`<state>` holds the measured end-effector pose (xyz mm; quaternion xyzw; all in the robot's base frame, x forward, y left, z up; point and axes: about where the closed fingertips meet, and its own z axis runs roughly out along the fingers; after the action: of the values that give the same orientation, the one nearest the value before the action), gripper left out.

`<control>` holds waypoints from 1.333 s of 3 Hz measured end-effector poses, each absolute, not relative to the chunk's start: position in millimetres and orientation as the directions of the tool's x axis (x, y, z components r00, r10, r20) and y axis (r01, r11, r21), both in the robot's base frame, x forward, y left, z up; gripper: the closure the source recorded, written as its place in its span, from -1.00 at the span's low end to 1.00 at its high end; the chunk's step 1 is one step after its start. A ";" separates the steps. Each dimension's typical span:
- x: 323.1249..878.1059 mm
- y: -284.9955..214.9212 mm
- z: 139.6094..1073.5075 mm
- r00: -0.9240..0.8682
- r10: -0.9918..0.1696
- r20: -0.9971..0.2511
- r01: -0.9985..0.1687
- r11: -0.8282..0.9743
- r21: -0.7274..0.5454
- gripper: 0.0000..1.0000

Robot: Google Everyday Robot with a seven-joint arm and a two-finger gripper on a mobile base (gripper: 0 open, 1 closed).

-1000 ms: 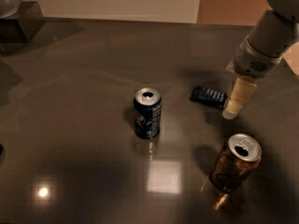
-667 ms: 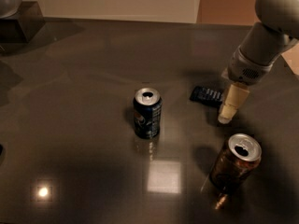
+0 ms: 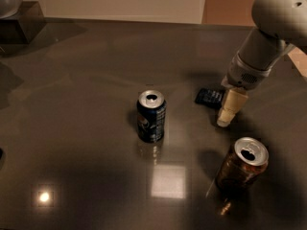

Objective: Pick rxbar blueberry

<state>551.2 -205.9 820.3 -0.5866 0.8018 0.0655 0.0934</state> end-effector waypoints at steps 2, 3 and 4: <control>552.6 -202.0 821.6 -0.292 -0.929 -0.226 -0.954 0.299 0.003 0.21; 552.6 -202.0 824.1 -0.292 -0.929 -0.226 -0.954 0.299 0.003 0.67; 548.0 -199.5 835.0 -0.294 -0.926 -0.237 -0.954 0.298 0.018 1.00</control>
Offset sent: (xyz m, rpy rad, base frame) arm -0.0006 0.0042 0.0075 0.0032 0.0115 0.0037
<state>548.0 -199.5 835.0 -0.5873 0.8005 0.0779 0.0908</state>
